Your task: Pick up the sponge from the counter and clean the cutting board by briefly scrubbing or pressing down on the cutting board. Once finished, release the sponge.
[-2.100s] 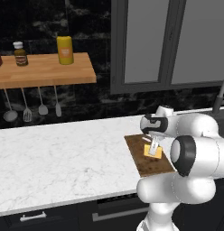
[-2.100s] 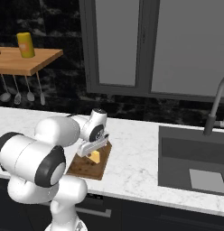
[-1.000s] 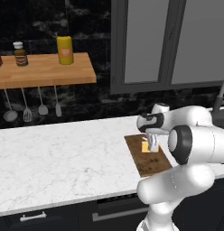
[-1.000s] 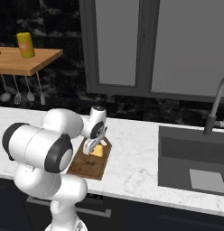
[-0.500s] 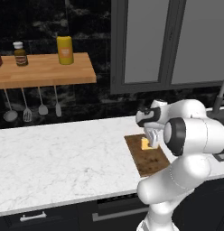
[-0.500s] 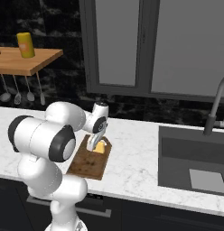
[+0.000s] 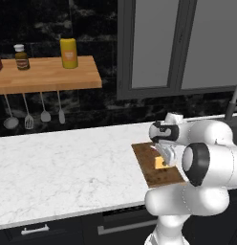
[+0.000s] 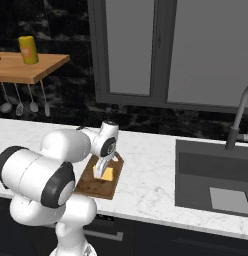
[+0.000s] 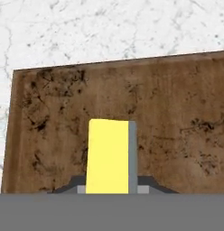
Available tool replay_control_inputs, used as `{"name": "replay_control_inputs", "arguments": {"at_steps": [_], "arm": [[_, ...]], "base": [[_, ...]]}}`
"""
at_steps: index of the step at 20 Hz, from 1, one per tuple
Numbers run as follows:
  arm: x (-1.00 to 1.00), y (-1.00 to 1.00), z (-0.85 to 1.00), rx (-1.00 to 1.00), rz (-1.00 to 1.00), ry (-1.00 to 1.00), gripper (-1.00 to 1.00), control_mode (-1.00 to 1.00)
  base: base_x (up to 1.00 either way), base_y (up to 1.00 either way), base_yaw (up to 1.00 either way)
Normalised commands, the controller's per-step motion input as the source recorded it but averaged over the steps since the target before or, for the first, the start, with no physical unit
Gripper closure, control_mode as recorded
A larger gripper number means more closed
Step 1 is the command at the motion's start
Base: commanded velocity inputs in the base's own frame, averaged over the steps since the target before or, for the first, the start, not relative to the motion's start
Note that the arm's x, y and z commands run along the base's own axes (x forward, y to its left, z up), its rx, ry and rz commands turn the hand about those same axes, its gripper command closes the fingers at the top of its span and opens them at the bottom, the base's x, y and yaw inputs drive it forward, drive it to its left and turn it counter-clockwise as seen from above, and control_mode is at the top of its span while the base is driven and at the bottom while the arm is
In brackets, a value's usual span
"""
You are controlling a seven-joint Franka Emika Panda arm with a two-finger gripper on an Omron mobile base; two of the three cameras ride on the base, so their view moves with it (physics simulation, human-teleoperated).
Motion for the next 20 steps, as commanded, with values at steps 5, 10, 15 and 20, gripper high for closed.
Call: {"name": "replay_control_inputs", "arguments": {"at_steps": [5, 10, 15, 20], "arm": [[-0.6, 0.04, -0.06, 0.0, 0.07, 0.02, 1.0, -1.0], [-0.3, 0.1, -0.02, 0.0, 0.06, 0.06, 1.0, -1.0], [0.12, 0.29, -0.02, 0.0, 0.04, 0.01, 1.0, -1.0], [0.39, 0.33, -0.09, 0.0, 0.03, 0.0, 1.0, -1.0]], "base": [[0.0, 0.0, 0.0], [0.0, 0.0, 0.0], [0.0, 0.0, 0.0], [0.0, 0.0, 0.0]]}}
